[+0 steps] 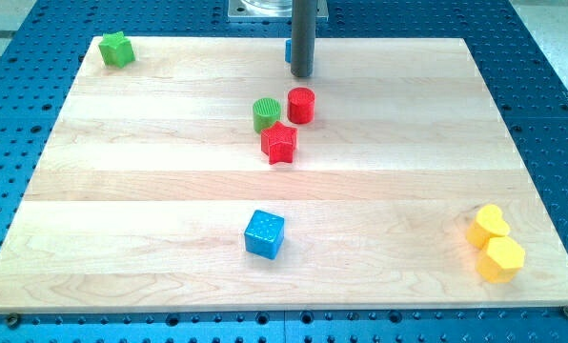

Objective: Slide the blue cube towards the top right corner

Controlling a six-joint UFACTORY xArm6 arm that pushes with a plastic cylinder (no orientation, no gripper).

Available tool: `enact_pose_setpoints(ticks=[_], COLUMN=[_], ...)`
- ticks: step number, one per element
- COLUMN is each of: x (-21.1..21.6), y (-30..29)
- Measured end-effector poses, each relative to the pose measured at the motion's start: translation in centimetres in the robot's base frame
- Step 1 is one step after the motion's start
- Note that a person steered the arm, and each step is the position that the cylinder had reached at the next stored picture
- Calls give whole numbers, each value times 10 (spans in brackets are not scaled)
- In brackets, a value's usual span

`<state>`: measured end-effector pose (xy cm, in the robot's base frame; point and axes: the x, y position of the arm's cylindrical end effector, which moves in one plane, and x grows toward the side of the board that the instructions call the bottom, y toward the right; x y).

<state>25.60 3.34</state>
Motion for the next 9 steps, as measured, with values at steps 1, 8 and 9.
enact_pose_setpoints(ticks=[1,8,9], x=[13,236,263], y=[0,4,-34])
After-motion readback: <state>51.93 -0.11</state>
